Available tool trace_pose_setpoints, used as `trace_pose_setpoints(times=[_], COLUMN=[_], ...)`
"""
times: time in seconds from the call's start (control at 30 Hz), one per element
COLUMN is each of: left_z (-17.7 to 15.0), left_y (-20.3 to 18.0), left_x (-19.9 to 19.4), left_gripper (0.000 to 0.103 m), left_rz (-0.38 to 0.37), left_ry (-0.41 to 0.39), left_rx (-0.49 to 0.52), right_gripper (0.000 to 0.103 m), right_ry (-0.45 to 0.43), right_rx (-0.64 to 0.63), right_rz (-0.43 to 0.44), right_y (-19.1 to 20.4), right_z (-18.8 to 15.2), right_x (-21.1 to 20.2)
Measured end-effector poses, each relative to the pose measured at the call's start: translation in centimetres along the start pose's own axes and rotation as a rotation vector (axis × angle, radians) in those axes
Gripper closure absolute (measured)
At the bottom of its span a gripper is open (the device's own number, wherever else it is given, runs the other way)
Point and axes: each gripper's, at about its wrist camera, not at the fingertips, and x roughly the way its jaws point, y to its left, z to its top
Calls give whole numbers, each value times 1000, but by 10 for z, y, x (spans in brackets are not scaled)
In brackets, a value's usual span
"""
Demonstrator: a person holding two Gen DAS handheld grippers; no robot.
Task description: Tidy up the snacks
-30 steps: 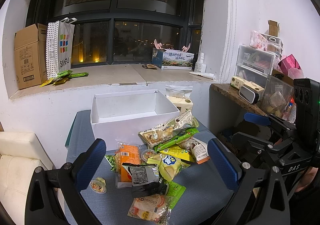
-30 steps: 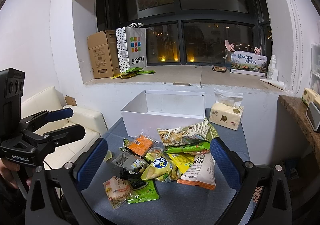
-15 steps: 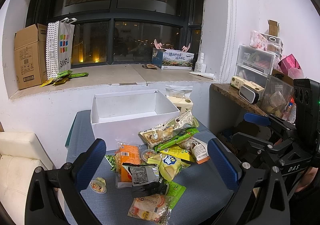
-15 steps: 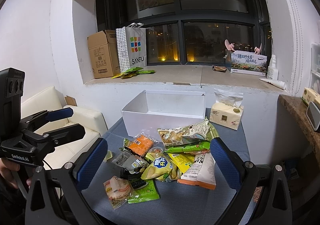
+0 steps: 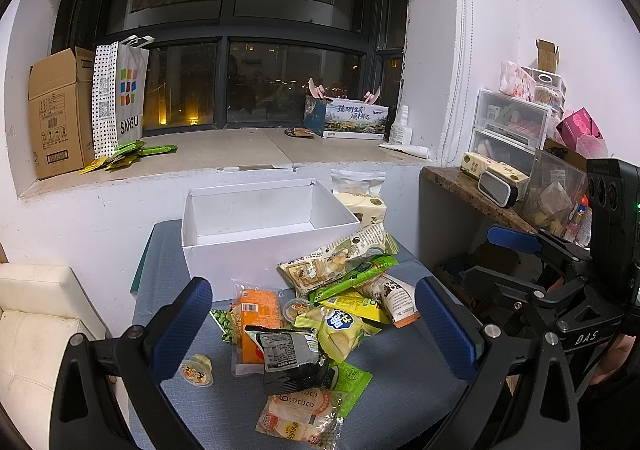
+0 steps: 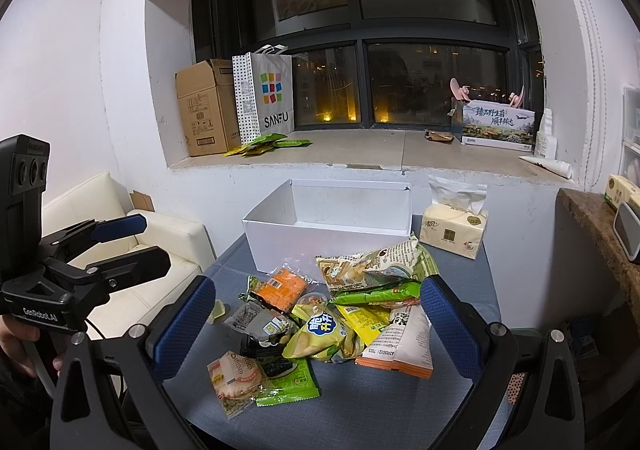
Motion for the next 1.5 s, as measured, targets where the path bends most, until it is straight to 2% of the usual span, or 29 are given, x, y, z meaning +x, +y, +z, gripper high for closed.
trace_pose_setpoints(times=[0.3, 0.43, 0.53, 0.6, 0.73, 0.87, 1.03, 1.17, 1.3, 1.37, 1.43, 1.5], left_z=[-1, -2, -3, -5, -9, -12, -15, -18, -20, -21, -22, -24], left_y=[1, 2, 4, 5, 9, 15, 22, 24, 26, 28, 31, 35], left_x=[0, -1, 0, 1, 2, 2, 4, 4, 6, 7, 6, 7], left_gripper=[0, 0, 0, 0, 0, 0, 0, 0, 0, 0, 0, 0], left_rz=[3, 1, -1, 0, 2, 9, 6, 2, 0, 3, 7, 15], left_ry=[-1, 0, 4, 9, 18, 29, 38, 41, 47, 48, 49, 52], left_rx=[0, 2, -1, -2, -11, -20, -44, -46, -51, -54, -60, -68], right_gripper=[0, 0, 0, 0, 0, 0, 0, 0, 0, 16, 36, 53], right_ry=[9, 40, 63, 102, 213, 342, 375, 425, 445, 456, 462, 426], right_rx=[0, -23, -47, -70, -88, -86, -72, -118, -54, -35, -13, 40], right_rz=[4, 1, 23, -7, -43, -5, 42, 17, 75, 109, 136, 165], right_y=[0, -4, -17, -31, -63, -89, -102, -106, -117, -118, -119, -125], right_z=[-2, -3, 1, 5, 10, 7, 9, 6, 5, 3, 3, 5], right_x=[3, 17, 43, 73, 139, 198, 228, 247, 258, 260, 258, 248])
